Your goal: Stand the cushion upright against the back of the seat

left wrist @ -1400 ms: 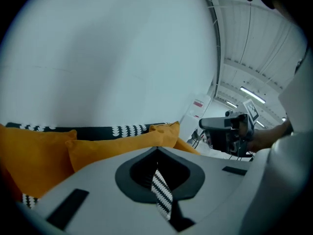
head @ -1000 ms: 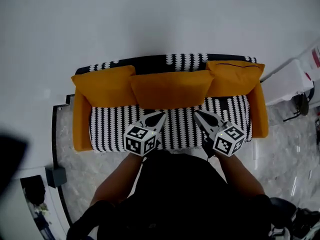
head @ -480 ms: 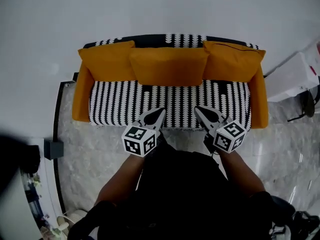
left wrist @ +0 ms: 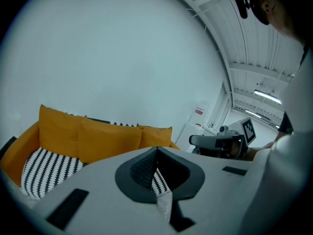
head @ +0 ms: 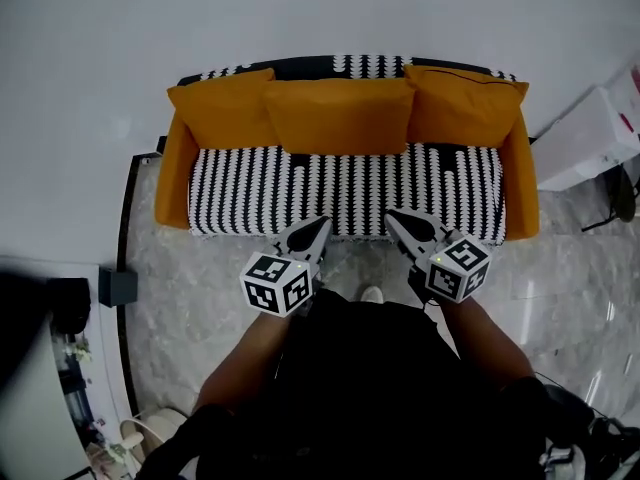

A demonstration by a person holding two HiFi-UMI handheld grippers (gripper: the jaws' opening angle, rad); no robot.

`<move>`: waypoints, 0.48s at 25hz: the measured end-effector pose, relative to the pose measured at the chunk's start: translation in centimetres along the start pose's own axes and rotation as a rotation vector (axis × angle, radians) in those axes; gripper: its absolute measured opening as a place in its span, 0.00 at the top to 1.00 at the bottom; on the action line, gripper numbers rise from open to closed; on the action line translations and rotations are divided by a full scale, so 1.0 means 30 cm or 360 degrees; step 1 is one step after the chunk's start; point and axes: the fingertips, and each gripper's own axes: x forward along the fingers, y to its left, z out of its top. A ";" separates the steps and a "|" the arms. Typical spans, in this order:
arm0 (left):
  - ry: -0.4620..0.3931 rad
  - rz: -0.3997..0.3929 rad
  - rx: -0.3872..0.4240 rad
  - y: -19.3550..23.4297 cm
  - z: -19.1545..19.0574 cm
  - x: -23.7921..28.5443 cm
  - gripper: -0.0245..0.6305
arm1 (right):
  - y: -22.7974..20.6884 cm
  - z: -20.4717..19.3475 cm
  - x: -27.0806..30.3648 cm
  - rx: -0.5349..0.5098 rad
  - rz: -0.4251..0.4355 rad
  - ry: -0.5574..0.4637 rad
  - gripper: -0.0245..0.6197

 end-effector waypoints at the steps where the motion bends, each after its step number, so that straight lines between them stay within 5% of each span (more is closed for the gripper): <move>1: -0.0006 -0.0005 0.0011 -0.001 0.010 -0.011 0.94 | 0.013 0.004 -0.005 -0.0007 -0.0004 -0.0006 0.91; 12: 0.0000 -0.0190 0.0143 0.002 0.088 -0.115 0.94 | 0.148 0.012 0.018 -0.0104 -0.0149 -0.0050 0.91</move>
